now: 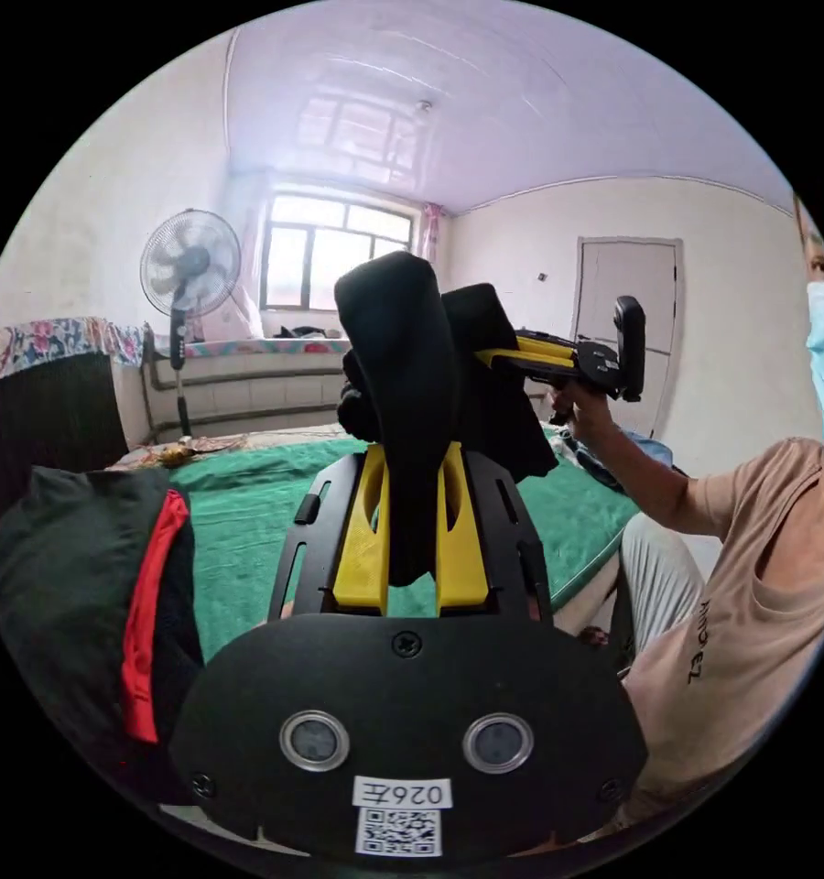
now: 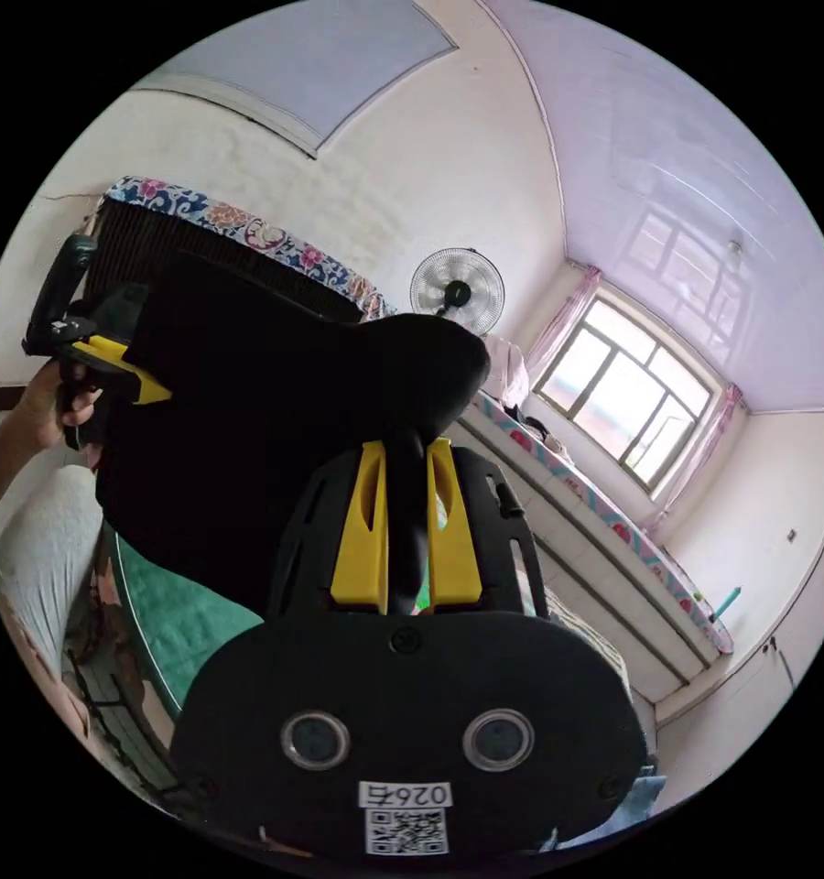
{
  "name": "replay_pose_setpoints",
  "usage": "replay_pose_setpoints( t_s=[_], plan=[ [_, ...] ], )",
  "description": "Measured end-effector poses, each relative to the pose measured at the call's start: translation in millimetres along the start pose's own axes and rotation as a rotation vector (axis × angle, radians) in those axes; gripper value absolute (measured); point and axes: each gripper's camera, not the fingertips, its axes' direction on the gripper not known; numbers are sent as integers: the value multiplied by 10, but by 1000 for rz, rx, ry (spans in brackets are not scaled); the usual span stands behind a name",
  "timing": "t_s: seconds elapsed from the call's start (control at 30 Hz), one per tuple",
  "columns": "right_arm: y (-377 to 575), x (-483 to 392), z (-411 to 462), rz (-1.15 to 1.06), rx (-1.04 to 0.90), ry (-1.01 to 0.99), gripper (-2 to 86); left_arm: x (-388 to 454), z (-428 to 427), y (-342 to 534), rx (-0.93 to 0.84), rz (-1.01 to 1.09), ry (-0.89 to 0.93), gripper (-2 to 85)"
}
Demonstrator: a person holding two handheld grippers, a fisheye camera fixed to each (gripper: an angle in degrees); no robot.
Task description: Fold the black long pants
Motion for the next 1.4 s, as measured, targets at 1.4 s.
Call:
replay_pose_setpoints(
  t_s=[1.4],
  plan=[
    [-2087, -3337, 1488, -6, -8, -350, -10, 29, -1958, 1442, -132, -125, -770, -9]
  ],
)
